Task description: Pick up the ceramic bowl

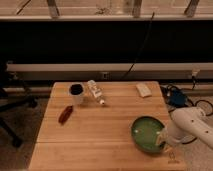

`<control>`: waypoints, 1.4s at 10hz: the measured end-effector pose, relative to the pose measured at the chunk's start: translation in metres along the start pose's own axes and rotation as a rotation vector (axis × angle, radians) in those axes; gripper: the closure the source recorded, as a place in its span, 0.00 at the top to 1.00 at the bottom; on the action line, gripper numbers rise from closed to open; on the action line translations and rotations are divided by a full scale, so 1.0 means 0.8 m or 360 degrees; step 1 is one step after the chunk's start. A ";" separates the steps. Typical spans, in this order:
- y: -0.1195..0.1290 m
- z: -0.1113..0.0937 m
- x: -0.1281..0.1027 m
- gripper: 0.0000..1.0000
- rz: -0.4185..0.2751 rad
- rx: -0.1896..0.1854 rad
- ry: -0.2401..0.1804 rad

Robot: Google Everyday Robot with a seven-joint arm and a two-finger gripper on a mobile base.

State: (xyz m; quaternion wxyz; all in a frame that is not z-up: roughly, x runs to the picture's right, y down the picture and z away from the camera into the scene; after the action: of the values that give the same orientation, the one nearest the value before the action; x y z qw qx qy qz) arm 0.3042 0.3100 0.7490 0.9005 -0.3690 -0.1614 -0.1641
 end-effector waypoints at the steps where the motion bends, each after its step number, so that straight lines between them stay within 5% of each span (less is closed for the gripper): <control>1: -0.007 0.000 0.002 0.02 -0.0012 0.0006 0.0008; 14: -0.036 -0.083 -0.018 0.00 -0.0112 -0.0007 0.0059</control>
State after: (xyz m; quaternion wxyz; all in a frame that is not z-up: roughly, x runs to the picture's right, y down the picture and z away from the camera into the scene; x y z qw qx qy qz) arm 0.2911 0.2456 0.7157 0.8962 -0.3619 -0.1571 -0.2027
